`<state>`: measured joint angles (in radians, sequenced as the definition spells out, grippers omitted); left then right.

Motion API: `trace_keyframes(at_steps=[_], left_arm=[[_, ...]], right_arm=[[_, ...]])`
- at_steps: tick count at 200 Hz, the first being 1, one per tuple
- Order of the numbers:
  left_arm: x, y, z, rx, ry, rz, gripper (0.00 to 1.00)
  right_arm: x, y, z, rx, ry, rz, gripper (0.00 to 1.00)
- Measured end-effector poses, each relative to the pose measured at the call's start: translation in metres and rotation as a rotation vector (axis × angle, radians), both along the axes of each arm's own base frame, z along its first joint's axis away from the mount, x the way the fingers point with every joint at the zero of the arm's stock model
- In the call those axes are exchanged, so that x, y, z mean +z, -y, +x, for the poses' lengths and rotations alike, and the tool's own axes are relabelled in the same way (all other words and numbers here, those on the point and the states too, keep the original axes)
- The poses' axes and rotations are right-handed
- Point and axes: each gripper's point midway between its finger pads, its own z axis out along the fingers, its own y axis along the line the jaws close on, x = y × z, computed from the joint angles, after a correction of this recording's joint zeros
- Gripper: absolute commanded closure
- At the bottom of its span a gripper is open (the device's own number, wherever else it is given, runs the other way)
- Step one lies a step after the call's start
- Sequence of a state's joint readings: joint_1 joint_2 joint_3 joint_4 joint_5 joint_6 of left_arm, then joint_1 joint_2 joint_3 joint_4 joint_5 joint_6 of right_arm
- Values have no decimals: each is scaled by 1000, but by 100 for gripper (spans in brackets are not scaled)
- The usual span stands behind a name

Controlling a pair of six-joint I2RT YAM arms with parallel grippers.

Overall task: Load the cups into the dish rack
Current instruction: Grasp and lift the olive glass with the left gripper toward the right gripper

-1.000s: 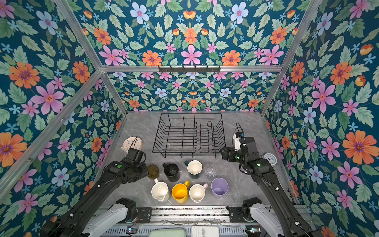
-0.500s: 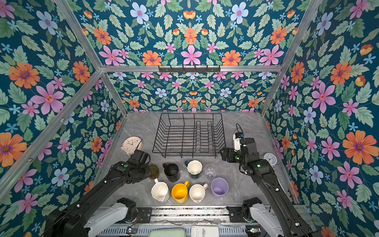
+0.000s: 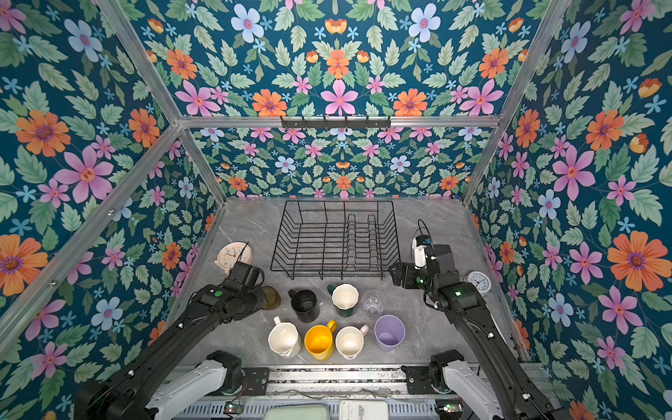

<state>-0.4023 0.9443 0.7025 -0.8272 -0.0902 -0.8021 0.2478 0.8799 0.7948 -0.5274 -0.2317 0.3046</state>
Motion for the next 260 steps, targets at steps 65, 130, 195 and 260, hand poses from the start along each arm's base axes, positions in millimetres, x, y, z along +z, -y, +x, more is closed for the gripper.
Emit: trace_keyframes(at_steps=[65, 130, 195, 260], left_arm=[[152, 3, 20, -131, 416, -37, 100], [173, 109, 72, -487, 640, -409, 100], [221, 185, 76, -801, 842, -872, 100], [215, 191, 55, -876, 830, -983, 100]], right_arm=[[17, -12, 0, 33, 34, 78, 11], [71, -47, -11, 182, 138, 323, 10], [115, -84, -18, 376, 166, 609, 11], [135, -113, -15, 501, 161, 707, 11]])
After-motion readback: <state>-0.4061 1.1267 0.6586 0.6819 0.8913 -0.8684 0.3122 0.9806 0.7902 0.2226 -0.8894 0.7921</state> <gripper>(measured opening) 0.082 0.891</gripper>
